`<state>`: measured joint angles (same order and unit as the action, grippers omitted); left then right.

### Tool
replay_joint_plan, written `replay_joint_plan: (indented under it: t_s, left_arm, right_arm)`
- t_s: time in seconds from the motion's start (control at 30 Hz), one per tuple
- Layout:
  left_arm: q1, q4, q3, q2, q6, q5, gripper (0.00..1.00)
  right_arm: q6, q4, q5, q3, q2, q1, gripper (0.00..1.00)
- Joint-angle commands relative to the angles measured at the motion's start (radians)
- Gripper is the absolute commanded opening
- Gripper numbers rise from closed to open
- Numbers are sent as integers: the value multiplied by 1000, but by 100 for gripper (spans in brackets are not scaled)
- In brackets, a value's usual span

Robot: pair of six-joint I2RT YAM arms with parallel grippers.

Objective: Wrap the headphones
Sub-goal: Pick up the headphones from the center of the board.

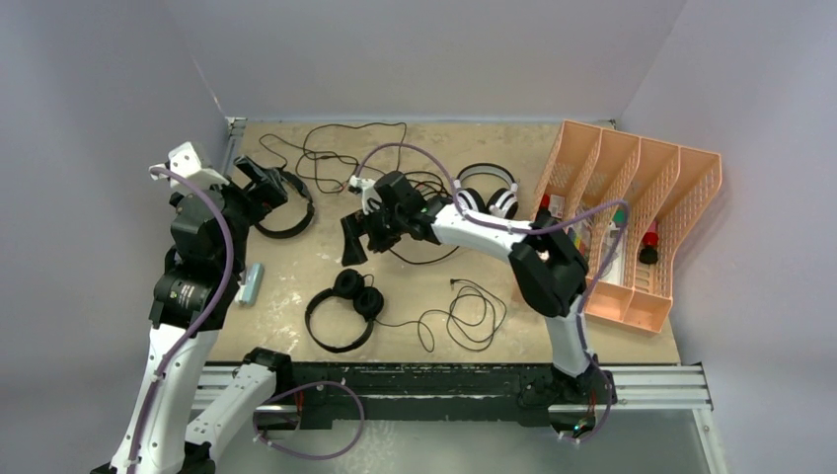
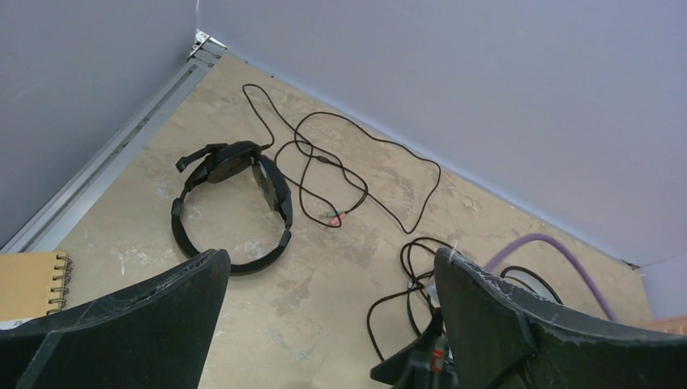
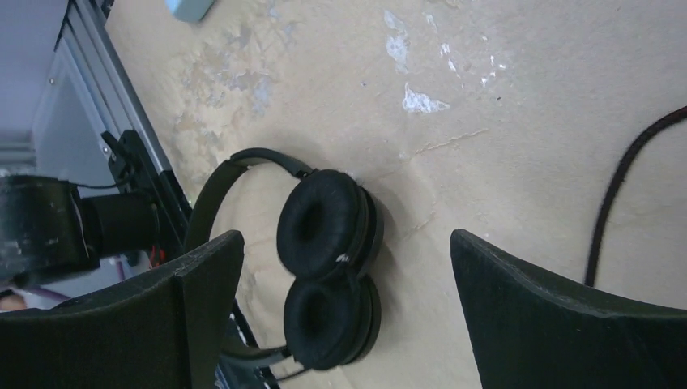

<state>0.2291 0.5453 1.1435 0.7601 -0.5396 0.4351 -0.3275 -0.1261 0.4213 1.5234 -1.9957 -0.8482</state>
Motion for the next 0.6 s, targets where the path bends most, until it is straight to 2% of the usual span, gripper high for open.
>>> replay_joint_plan:
  t_s: [0.0,0.2,0.33,0.47,0.57]
  left_arm:
    - [-8,-4,40,-7,-5,-2,96]
    - [-8,-4,37,-7,-2,-20,96]
    - [-8,-6,37,-5,-2,-38,96]
    - [-8,-8,34,-1,-2,-49,96]
    - [-8,-8,35,7,-3,-61,96]
  right_arm:
    - [-170,4,106,80,-87,3,99]
    - [-276,21,222,100,-176,3,97]
    - [-368,180,334,52,-203,0,90]
    - [-410,231,363,25,-216,-2,84]
    - [-432,251,388,32,-246,-4,74]
